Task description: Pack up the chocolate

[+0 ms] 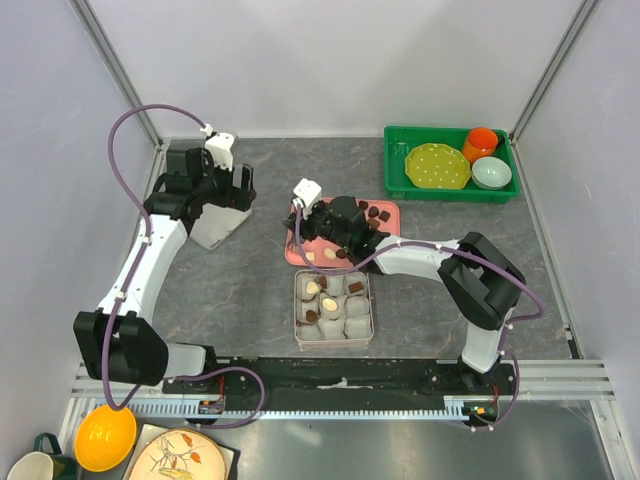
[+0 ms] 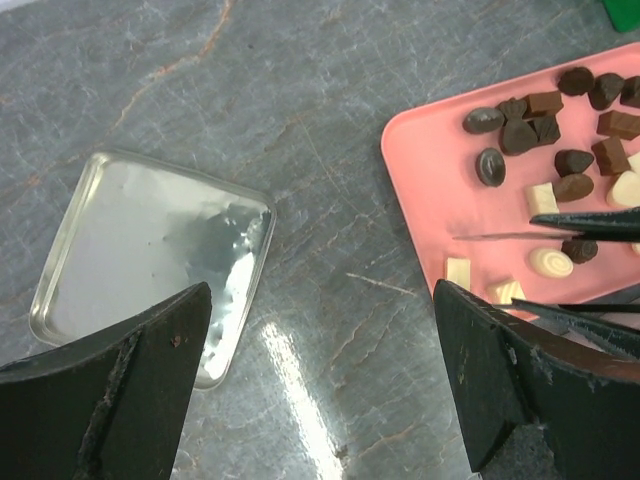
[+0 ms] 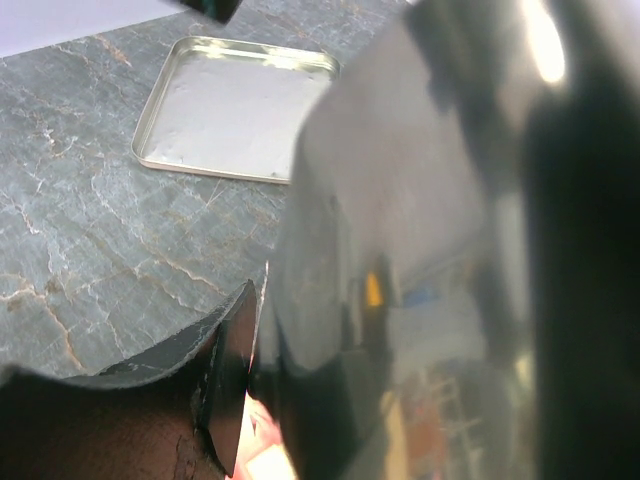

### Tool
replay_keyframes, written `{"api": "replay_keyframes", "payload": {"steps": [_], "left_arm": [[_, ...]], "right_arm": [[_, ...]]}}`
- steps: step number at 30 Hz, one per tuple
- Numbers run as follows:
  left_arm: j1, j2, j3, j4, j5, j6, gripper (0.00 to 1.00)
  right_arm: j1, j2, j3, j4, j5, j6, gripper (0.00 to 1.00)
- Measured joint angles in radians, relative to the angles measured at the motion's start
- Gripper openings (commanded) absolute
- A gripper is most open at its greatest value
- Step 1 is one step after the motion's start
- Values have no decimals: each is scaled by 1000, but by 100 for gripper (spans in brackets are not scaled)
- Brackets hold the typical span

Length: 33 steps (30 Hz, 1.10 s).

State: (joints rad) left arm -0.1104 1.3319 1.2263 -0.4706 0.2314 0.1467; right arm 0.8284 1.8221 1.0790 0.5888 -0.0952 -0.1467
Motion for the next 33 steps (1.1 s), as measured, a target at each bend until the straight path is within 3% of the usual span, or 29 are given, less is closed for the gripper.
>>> {"api": "replay_keyframes", "payload": {"steps": [15, 33], "left_arm": [[85, -48, -81, -14, 34, 0, 99], [93, -53, -168, -12, 41, 18, 99]], "right_arm": [[-8, 60, 51, 1, -17, 23, 54], [-15, 6, 50, -43, 3, -4, 43]]}}
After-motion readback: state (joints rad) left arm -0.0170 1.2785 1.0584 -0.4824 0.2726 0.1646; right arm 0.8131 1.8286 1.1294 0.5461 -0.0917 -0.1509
